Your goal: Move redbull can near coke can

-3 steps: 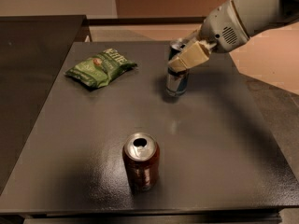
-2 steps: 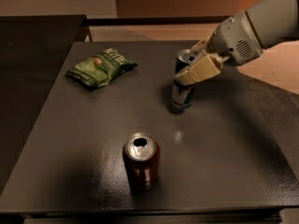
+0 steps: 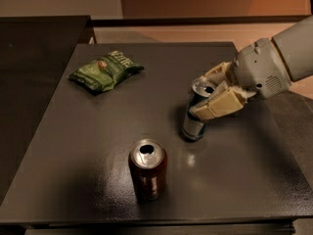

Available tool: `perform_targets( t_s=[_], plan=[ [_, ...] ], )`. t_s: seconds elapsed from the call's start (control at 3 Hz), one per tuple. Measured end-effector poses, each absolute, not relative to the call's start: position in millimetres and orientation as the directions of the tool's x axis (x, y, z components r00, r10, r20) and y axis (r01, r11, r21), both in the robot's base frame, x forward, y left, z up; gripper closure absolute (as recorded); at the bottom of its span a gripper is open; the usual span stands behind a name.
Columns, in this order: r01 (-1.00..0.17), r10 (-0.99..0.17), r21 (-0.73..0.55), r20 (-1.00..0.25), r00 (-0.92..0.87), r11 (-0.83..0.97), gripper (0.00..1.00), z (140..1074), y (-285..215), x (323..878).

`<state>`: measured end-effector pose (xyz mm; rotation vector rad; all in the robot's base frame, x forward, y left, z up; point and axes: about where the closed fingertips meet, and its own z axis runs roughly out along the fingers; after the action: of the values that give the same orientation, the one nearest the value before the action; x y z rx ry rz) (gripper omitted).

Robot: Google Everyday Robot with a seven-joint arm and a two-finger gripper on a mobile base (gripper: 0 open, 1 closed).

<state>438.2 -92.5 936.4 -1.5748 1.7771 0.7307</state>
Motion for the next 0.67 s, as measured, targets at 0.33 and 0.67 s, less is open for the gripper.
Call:
perform_targets(
  t_s=[0.33,0.67],
  plan=[
    [-0.997,-0.62,-0.026,-0.784,-0.025,0.073,1.0,931.3,-89.7,415.7],
    [-0.999,-0.616,-0.032,-0.788,0.006,0.031,1.0,927.9,-86.6,400.6]
  ],
)
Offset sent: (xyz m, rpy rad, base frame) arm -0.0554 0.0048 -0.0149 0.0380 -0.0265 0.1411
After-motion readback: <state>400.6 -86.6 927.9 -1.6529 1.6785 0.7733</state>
